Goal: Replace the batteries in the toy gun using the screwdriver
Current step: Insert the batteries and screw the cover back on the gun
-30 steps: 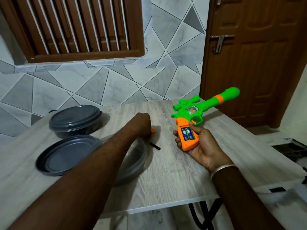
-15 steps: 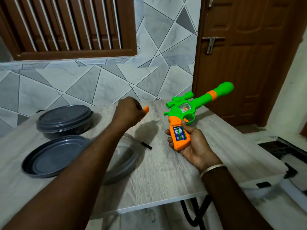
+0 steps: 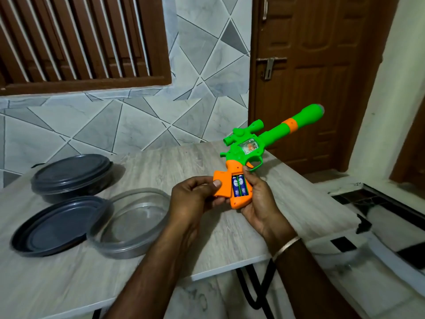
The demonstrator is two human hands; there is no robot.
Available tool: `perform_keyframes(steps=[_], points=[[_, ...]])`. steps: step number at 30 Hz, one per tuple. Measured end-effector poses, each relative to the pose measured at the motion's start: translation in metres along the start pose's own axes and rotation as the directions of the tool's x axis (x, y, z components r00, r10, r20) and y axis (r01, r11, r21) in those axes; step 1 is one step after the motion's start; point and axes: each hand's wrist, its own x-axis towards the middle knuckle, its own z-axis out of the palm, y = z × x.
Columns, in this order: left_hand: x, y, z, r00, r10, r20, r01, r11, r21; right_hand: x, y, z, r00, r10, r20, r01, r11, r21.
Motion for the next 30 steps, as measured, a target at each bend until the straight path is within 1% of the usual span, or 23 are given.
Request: perform_keyframes(steps=[3, 6, 10, 12, 15, 18, 20, 25, 30], points=[[-0.001, -0.009, 0.005, 0.999, 0.026, -0.034, -0.023, 0.997, 0.071, -0.002, 0.000, -0.007, 1.000, 0.007, -0.010, -0.007, 1.000, -0.006], [-0.005, -0.015, 0.011, 0.998, 0.005, -0.055, -0.004, 1.000, 0.010, -0.005, -0.002, -0.010, 1.000, 0.013, -0.007, -0.013, 1.000, -0.015], [-0.006, -0.021, 0.016, 0.995, 0.007, -0.096, -0.009, 1.000, -0.028, -0.002, 0.001, -0.011, 0.998, -0.043, -0.050, 0.036, 0.989, -0.145], [-0.008, -0.022, 0.017, 0.994, 0.007, -0.107, -0.010, 1.000, -0.021, 0.000, 0.003, -0.010, 0.996, -0.061, -0.064, 0.049, 0.984, -0.171], [-0.008, -0.024, 0.016, 0.993, 0.038, -0.110, -0.032, 0.998, 0.054, 0.001, 0.005, -0.011, 0.996, -0.060, -0.063, 0.048, 0.983, -0.177], [-0.004, -0.027, 0.013, 0.986, 0.130, -0.099, -0.106, 0.970, 0.218, 0.000, 0.004, -0.010, 0.997, -0.059, -0.041, 0.053, 0.988, -0.146], [-0.002, -0.028, 0.012, 0.984, 0.154, -0.092, -0.126, 0.959, 0.254, -0.002, 0.004, -0.009, 0.998, -0.053, -0.028, 0.049, 0.991, -0.123], [-0.002, -0.034, 0.014, 0.980, 0.172, -0.096, -0.148, 0.964, 0.220, -0.003, 0.004, -0.008, 0.998, -0.053, -0.025, 0.048, 0.985, -0.164], [0.001, -0.035, 0.019, 0.987, 0.145, -0.068, -0.129, 0.973, 0.191, -0.002, 0.004, -0.007, 0.999, -0.045, -0.029, 0.040, 0.984, -0.173]])
